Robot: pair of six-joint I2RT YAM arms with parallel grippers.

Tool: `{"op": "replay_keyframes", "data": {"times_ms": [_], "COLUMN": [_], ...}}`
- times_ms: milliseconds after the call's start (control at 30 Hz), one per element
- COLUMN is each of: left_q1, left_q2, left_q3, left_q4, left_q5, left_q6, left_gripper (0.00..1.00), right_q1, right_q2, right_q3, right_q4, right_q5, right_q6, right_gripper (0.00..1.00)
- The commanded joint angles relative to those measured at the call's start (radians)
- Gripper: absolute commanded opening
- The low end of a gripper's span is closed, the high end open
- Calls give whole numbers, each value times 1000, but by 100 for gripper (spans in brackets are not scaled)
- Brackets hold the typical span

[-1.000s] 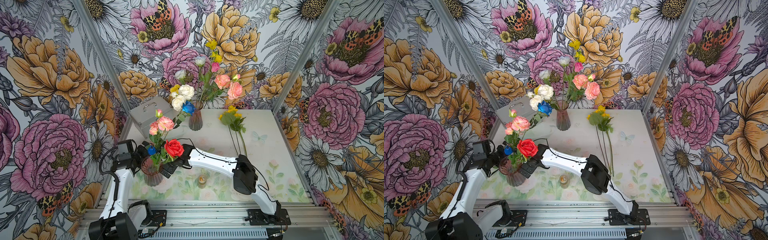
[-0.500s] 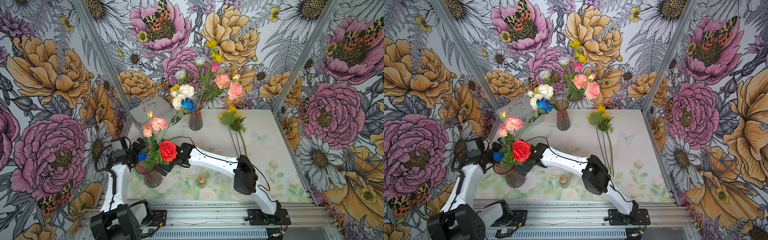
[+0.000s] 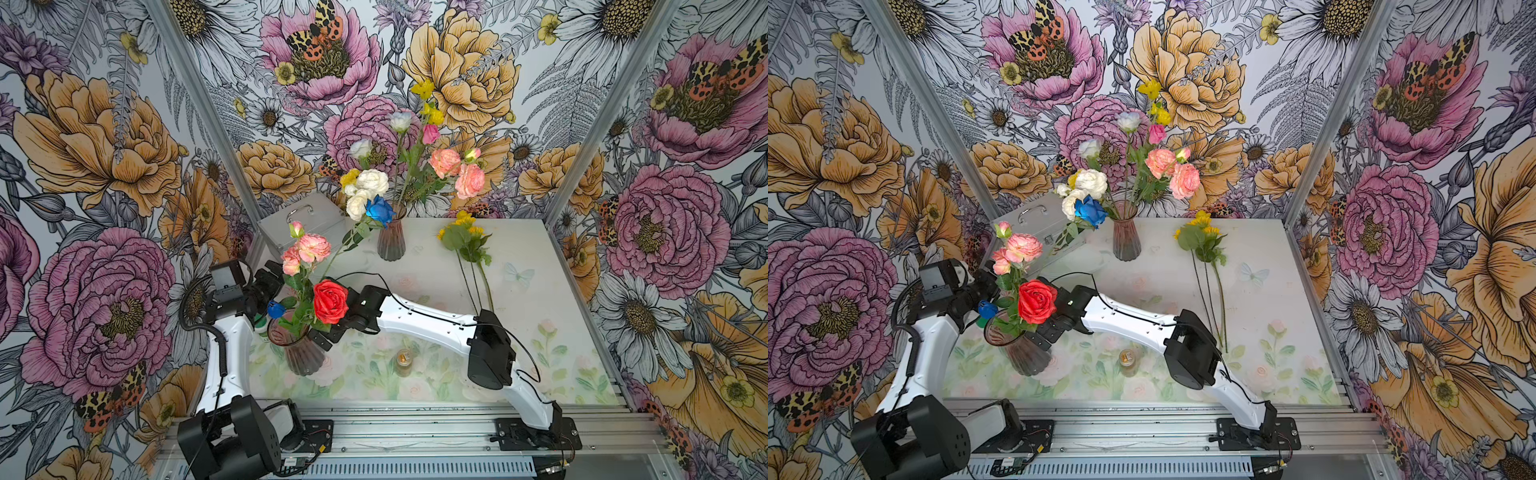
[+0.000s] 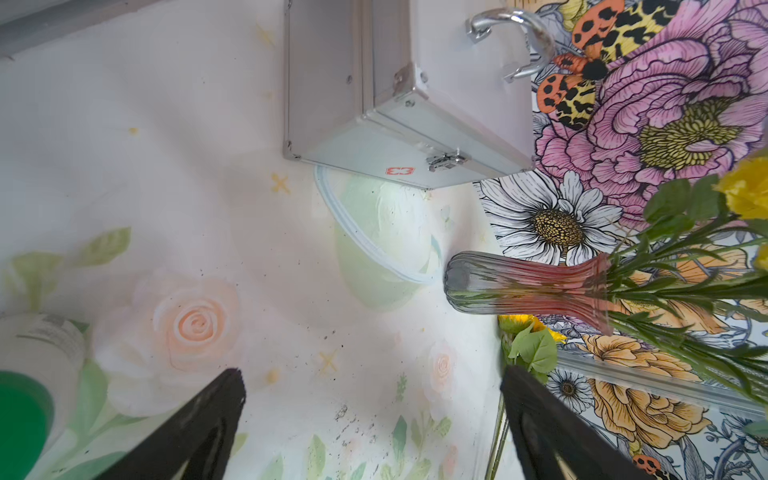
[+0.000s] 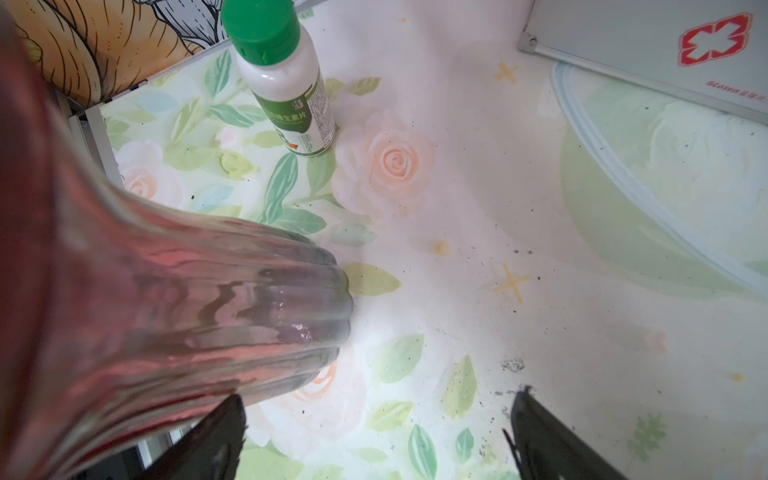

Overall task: Pick out yellow flowers from the vase
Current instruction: Move the vase to the center of the board.

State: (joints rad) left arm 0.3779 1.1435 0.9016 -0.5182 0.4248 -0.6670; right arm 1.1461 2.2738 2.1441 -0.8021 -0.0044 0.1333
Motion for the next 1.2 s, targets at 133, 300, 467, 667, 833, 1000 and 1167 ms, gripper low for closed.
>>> {"op": "replay_keyframes", "data": {"times_ms": [133, 300, 467, 667, 833, 1000, 1167], "left_q1": [29, 31, 54, 95, 104, 118, 163], "left_q2": [18, -18, -52, -88, -119, -121, -126], "left_q3": [79, 120, 128, 104, 99, 108, 74], "left_q4": [17, 20, 27, 72, 108, 120, 191], "left_q5": [11, 15, 22, 62, 77, 91, 159], "left_q6": [49, 89, 98, 68, 40, 25, -40], "left_gripper": [99, 99, 99, 99, 99, 99, 99], "right_q1": [7, 7, 3, -12, -31, -37, -10], "right_q2": [-39, -79, -127, -202, -260, -335, -426], "right_q3": [-36, -91, -164, -306, -438, -586, -791], "right_q4": [46, 50, 77, 141, 201, 304, 545], "right_q5": [12, 31, 45, 50, 52, 47, -12], "right_q6": [6, 8, 13, 41, 72, 97, 134], "right_gripper": [99, 99, 99, 100, 100, 100, 100]}}
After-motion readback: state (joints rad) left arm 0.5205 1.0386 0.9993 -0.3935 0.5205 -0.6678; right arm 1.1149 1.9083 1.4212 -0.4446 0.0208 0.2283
